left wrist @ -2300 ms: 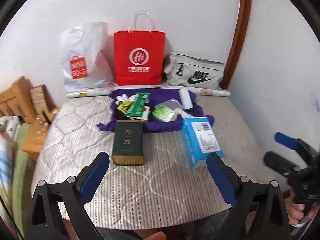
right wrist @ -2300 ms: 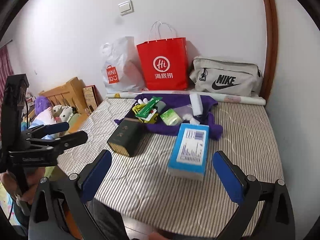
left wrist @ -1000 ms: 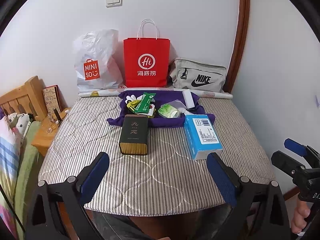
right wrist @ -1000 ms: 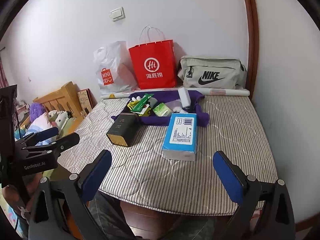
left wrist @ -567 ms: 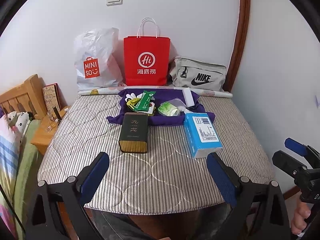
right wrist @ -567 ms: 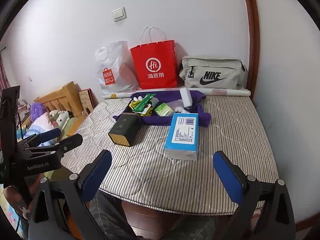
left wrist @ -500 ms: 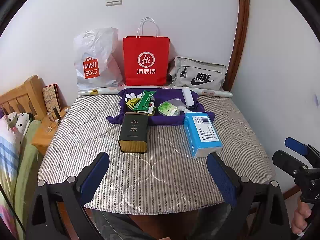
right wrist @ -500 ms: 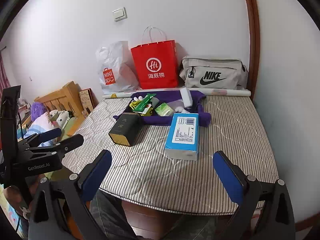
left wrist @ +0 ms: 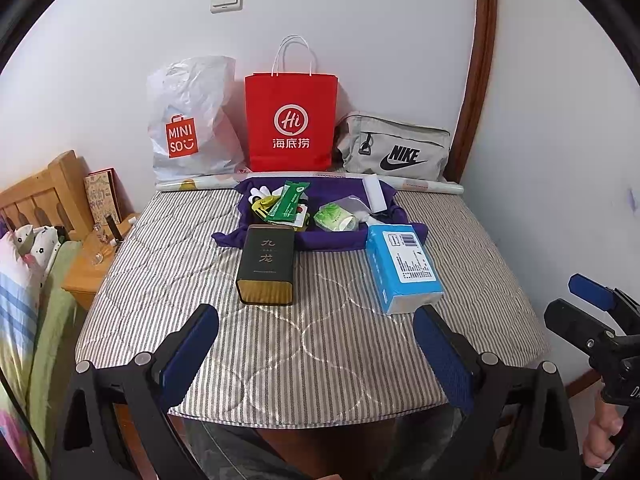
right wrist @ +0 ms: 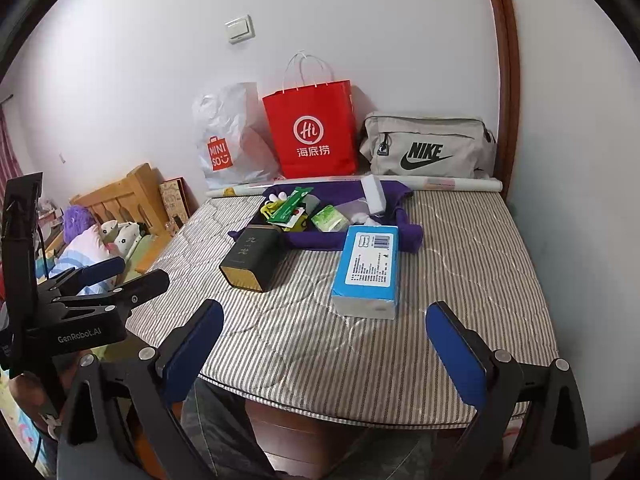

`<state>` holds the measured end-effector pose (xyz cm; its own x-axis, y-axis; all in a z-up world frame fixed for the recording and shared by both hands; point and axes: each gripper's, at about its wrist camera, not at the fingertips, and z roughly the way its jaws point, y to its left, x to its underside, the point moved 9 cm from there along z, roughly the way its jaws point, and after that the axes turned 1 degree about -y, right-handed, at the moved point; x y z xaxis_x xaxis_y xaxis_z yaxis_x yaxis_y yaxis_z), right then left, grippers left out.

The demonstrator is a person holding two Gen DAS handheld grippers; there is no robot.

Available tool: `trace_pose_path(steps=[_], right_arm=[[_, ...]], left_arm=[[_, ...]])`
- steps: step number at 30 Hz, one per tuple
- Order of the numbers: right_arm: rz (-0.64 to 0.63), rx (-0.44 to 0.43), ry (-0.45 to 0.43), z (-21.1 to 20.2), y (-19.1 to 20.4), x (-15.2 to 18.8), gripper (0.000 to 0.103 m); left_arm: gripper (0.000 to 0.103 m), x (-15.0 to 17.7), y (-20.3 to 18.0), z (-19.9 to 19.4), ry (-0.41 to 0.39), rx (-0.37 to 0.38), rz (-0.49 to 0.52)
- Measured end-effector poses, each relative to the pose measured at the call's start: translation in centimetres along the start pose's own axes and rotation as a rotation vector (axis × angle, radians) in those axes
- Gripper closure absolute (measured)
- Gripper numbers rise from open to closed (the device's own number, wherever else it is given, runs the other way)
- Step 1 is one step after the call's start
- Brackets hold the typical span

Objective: Organize soft objects

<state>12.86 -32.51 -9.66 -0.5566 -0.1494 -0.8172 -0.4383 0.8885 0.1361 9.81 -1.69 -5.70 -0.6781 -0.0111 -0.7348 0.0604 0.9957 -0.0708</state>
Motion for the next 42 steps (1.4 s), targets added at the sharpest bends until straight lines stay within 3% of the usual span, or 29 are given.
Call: trace_pose_path(steps=[42], right_arm=[[0.0,-0.016,-0.001,-0.5,0.22,0.09,0.003]], left_arm=[[0.005,0.26,-0.44,-0.52,-0.004,0.005,0.009]])
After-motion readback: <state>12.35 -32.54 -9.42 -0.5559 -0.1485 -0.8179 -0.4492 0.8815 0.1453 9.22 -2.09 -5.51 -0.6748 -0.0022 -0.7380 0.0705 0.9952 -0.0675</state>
